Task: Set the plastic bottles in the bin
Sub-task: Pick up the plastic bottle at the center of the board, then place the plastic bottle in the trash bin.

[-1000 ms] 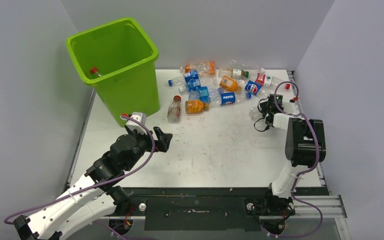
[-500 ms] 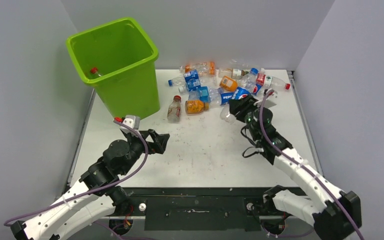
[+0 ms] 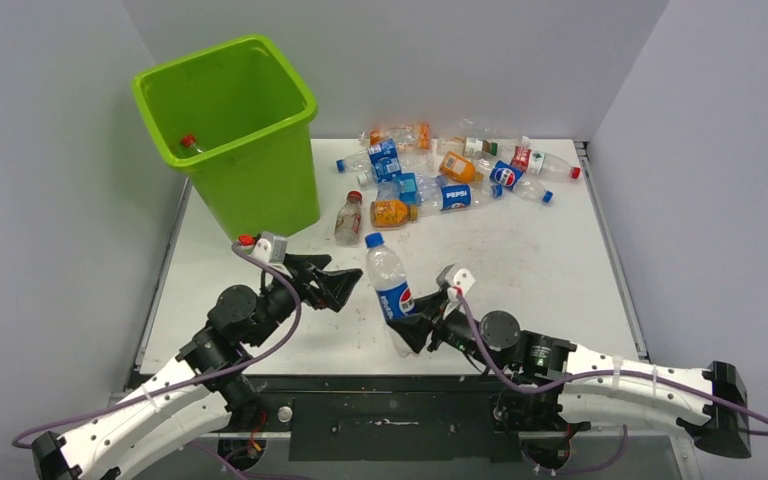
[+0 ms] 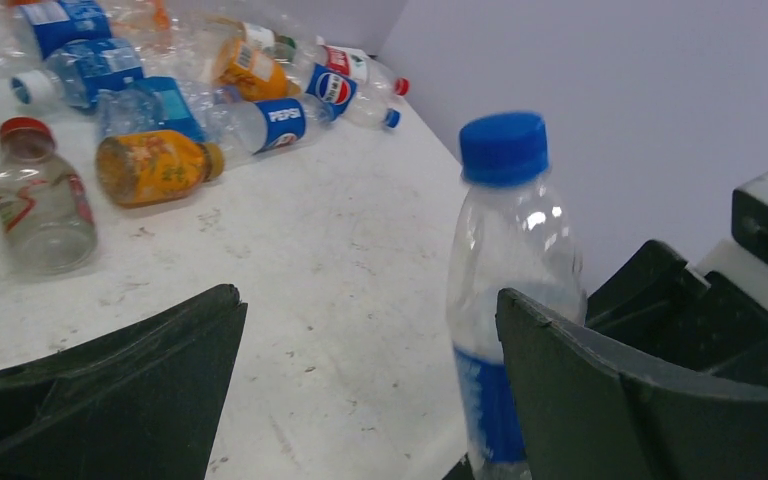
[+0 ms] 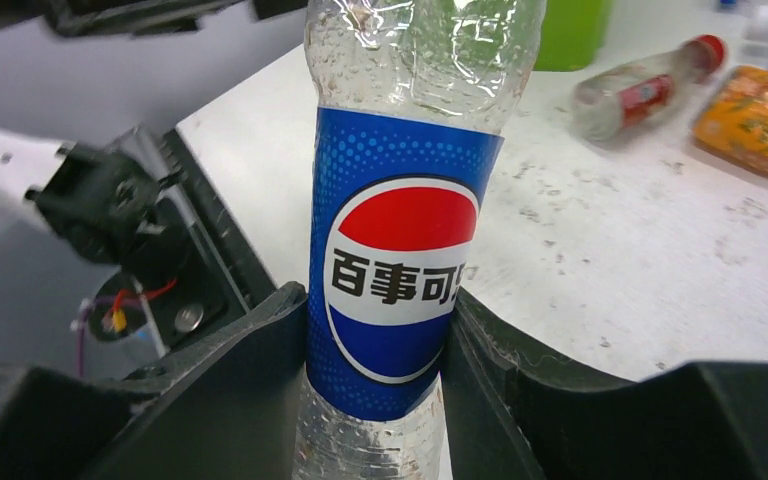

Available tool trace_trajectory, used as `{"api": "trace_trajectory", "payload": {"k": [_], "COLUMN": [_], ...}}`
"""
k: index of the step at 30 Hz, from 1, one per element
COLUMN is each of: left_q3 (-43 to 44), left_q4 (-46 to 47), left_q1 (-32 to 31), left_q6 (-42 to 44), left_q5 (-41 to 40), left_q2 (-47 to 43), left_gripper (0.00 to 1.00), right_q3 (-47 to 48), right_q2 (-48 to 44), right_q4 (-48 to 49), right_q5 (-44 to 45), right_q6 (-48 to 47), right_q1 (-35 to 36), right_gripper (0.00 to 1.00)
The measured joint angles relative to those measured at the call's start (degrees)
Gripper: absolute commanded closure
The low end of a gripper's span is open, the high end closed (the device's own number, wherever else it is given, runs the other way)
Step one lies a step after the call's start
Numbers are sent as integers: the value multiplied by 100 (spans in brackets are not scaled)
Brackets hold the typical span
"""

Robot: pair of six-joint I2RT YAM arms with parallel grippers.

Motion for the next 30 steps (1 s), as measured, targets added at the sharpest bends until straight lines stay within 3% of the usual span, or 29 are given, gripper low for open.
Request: {"api": "trace_trajectory", "payload": {"k": [4, 15, 25, 30], "left_q3": [61, 227, 0, 70], "left_q4": [643, 1513, 2540, 2621], "left_q1": [0, 7, 4, 4], "left_q6": [-103, -498, -745, -831], "left_q5": [614, 1655, 2940, 3386], "left_q2": [555, 1040, 1403, 1797], "left_gripper": [4, 4, 1, 34], "right_q3": [-79, -476, -452, -356], "right_q2": [317, 341, 175, 330], "right_q4": [448, 1676, 1665, 1482], "right_q5": [387, 975, 564, 363], "right_q6": [-494, -918, -855, -787], "right_q1": [732, 973, 1010, 1008], "right_gripper": [70, 75, 75, 75]}}
